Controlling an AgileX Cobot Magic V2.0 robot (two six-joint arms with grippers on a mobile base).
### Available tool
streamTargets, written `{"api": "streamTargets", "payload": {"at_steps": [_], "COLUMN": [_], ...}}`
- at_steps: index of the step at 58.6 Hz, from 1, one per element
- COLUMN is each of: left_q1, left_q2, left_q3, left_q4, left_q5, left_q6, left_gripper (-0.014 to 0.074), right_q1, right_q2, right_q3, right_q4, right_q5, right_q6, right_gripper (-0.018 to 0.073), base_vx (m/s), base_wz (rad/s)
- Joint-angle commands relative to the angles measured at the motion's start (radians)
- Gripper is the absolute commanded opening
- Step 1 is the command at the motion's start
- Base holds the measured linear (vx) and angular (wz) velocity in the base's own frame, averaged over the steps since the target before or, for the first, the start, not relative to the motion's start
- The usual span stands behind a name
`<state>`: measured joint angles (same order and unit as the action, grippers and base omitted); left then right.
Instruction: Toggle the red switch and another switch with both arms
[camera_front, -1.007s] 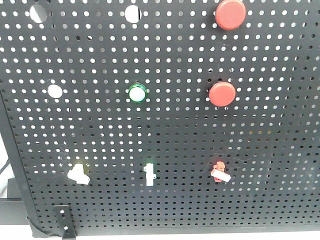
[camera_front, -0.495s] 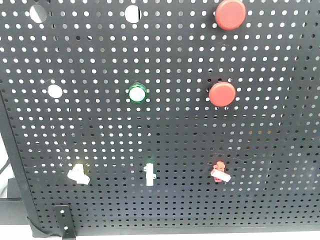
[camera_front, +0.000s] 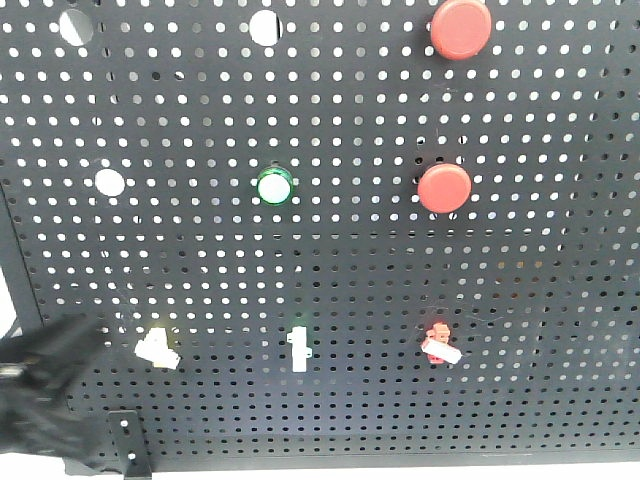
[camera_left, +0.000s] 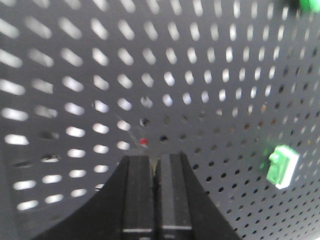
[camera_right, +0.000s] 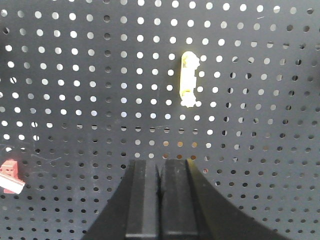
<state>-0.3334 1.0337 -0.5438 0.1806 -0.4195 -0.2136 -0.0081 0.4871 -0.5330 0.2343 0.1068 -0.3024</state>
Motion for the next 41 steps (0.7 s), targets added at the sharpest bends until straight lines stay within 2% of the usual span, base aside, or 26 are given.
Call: {"api": "streamTargets", "payload": {"at_steps": [1,17,25,41], "left_q1": [-0.006,-0.005,-0.005,-0.005], "left_q2": [0.032,0.106,0.145,0.184], "left_q3": [-0.038,-0.044,-0.091,-0.132], "left_q4": [-0.01,-0.034,-0.044,-0.044], "left_q5": [-0.138,-0.224,-0.211,-0.116], "left_q6": [0.024,0.066,0.121,0.126], "left_gripper": [0.0002,0.0002,0.0002,0.0002], "right_q1": [-0.005,-0.005,-0.005,-0.005], "right_q2": [0.009,0.009,0.009,0.009], "right_q3": [-0.035,-0.035,-0.035,-0.035], "right_q4": [-0.001,-0.001,-0.001,-0.001], "right_q5": [-0.085,-0.085,-0.085,-0.086], "right_q6": [0.0,0.0,0.0,0.0], "right_gripper": [0.0029,0.0029,0.0029,0.0029], "base_vx": [0.0,0.0,0.0,0.0], "base_wz": [0.0,0.0,0.0,0.0]}}
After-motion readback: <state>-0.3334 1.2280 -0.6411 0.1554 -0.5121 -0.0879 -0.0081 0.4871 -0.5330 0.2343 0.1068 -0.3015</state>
